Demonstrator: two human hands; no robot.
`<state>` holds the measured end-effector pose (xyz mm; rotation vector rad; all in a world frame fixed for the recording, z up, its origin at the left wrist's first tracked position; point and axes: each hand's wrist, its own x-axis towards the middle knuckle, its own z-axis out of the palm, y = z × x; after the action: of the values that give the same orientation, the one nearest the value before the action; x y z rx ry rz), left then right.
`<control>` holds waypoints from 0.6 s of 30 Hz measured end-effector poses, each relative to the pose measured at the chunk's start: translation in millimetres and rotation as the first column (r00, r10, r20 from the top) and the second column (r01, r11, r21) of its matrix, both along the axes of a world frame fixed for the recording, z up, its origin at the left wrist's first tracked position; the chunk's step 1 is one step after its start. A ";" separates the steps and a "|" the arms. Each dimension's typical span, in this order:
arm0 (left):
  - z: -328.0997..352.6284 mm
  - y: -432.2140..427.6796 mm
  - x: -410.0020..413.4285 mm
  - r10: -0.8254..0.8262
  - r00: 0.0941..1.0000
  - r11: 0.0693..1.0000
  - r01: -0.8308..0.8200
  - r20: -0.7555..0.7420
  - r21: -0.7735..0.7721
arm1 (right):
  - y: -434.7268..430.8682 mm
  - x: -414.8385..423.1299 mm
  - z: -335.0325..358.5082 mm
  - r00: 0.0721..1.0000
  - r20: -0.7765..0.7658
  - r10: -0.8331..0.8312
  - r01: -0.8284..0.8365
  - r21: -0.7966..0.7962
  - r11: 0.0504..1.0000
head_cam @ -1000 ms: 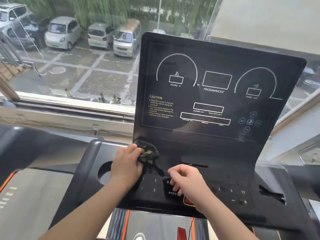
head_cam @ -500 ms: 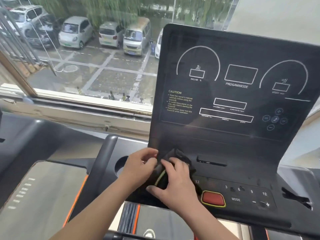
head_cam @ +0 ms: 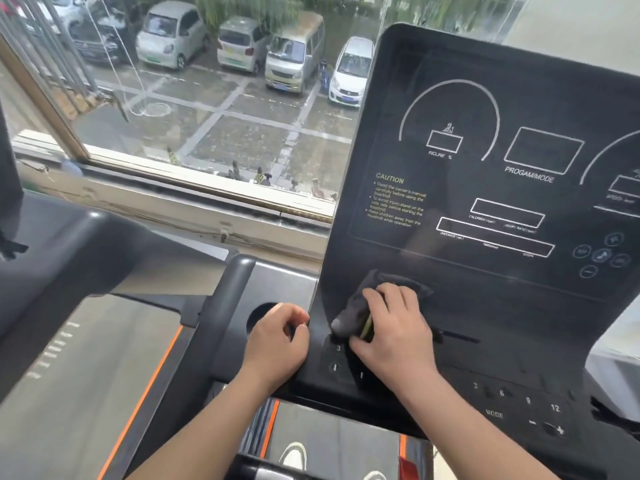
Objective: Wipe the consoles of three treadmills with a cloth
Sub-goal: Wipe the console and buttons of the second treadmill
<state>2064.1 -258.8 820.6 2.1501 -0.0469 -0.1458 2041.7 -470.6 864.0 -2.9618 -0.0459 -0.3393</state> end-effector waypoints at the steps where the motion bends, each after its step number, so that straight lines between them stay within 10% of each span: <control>1: -1.1 0.1 0.9 0.008 1.000 1.000 -0.008 0.005 -0.012 | 11.6 -2.2 -3.1 1.000 -0.025 -0.020 0.021 0.045 0.999; 10: -3.5 5.8 3.0 0.020 1.000 0.997 -0.020 -0.006 -0.076 | 24.4 -7.0 11.6 0.932 -0.261 0.250 -0.219 0.143 0.965; 14: -2.8 3.8 2.4 0.021 0.999 0.997 -0.023 -0.028 -0.079 | -5.1 9.9 6.6 0.991 -0.043 0.128 -0.132 -0.101 0.986; 18: -2.7 3.8 3.4 0.018 1.000 0.997 -0.018 -0.005 -0.073 | 8.2 3.5 -1.8 0.987 -0.057 -0.149 0.150 0.017 0.989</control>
<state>2067.5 -255.0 818.0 2.0766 -0.0301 -0.1364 2045.2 -462.4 862.2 -2.9588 0.1863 -0.2733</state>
